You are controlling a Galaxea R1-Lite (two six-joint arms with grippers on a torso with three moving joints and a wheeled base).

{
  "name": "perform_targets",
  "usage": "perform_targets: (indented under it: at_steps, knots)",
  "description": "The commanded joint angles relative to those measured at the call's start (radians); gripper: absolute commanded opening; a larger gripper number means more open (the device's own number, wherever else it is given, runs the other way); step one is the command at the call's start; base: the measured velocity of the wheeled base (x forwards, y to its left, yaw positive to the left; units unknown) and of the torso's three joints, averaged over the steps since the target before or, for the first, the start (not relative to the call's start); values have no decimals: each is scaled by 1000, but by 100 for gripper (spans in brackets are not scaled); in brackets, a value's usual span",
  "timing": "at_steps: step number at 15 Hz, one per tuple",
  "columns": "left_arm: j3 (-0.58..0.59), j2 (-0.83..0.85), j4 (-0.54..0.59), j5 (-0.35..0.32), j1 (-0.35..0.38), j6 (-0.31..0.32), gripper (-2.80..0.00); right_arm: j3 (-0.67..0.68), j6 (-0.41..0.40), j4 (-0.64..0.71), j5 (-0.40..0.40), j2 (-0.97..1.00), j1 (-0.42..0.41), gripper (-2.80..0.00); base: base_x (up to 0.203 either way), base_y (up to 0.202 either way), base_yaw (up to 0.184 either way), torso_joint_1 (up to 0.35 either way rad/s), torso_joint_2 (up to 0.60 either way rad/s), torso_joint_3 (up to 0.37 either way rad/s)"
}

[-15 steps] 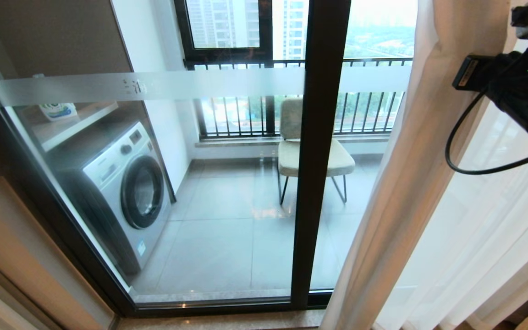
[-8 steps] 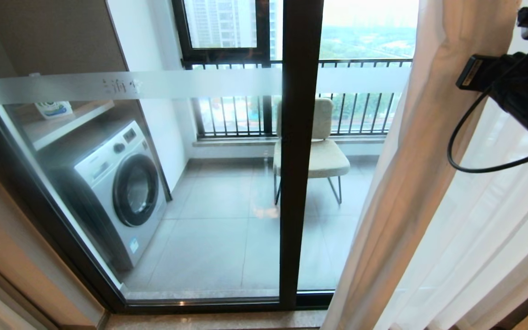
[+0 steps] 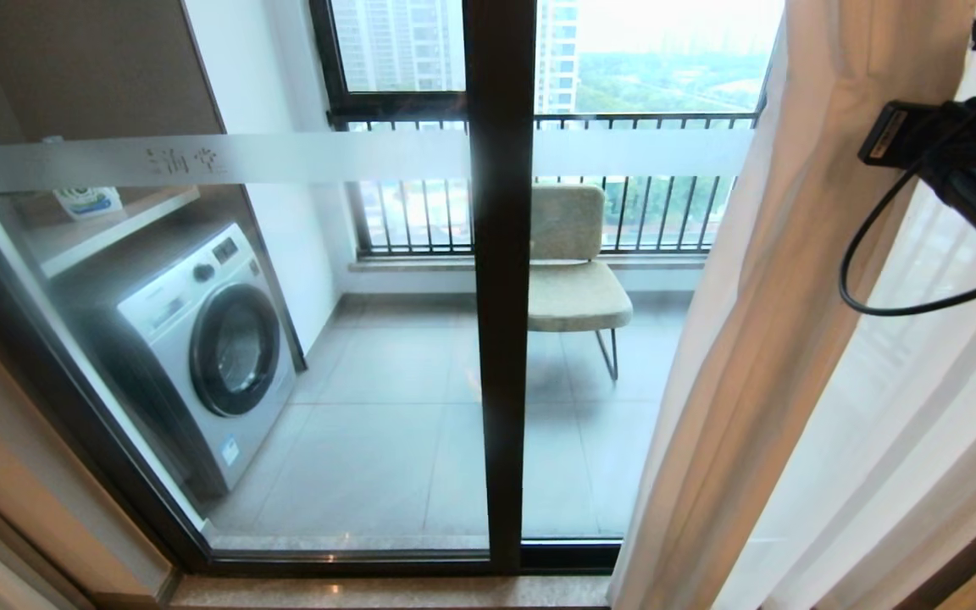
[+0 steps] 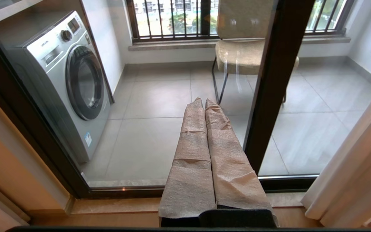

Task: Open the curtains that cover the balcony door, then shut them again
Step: Pull the inner curtains open on both sides

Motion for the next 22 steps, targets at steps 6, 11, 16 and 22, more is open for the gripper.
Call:
perform_targets:
  at_steps: [6, 11, 16, 22]
  knots:
    - [0, 0, 0, 0, 0, -1, -280, -4, 27, -4, -1, 24, -67, -280, 0, -183, 3, 2, 3, 2]
    - [0, 0, 0, 0, -1, -1, -280, -9, 43, -5, -1, 33, -113, -280, 0, -184, 3, 2, 3, 2]
    - [0, 0, 0, 0, 0, -1, -280, -9, 44, -5, -1, 39, -138, -280, 0, -184, 0, 3, 2, 2]
    - [0, 0, 0, 0, 0, -1, -280, -10, 44, -5, -1, 38, -148, -280, 0, -185, 1, 2, 1, 1]
